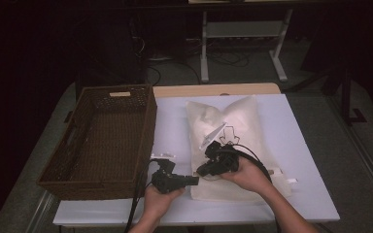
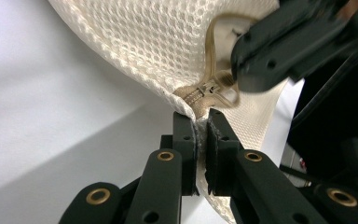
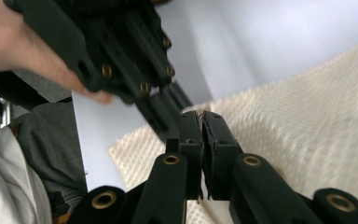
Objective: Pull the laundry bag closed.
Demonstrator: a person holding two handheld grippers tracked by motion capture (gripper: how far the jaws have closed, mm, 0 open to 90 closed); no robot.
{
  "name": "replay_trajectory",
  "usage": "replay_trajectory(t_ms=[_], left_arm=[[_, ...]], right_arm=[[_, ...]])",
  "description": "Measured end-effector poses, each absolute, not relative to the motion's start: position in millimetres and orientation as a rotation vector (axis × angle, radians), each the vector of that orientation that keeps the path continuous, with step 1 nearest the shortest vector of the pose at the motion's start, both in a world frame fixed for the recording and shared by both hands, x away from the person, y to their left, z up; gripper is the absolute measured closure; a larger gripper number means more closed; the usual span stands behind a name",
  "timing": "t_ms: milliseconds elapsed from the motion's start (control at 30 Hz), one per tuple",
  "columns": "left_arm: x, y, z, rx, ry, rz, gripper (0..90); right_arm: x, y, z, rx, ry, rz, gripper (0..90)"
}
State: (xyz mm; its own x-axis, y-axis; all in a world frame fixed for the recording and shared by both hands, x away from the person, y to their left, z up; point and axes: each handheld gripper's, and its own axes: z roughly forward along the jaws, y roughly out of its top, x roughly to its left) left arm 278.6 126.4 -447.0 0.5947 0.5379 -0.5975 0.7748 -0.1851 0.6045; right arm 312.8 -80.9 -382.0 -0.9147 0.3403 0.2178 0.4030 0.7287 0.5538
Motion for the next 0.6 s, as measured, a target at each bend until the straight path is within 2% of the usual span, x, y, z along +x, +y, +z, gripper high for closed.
replay_trajectory(t_ms=[200, 333, 433, 600], left_arm=[[276.6, 127.5, -446.6, 1.864, 1.044, -0.284, 84.2], [276.8, 128.9, -444.2, 1.868, 1.028, -0.27, 84.9], [276.3, 129.7, -443.7, 1.876, 1.022, -0.263, 84.9], [276.4, 129.4, -444.0, 1.872, 1.021, -0.261, 84.9]], right_arm=[[313.1, -89.9, -387.9, -0.646, -2.792, -0.965, 74.0], [313.6, -92.2, -391.3, -0.658, -2.806, -0.969, 70.2], [315.8, -93.1, -393.5, -0.667, -2.792, -0.997, 70.8], [314.7, -90.9, -393.1, -0.631, -2.776, -1.031, 79.6]])
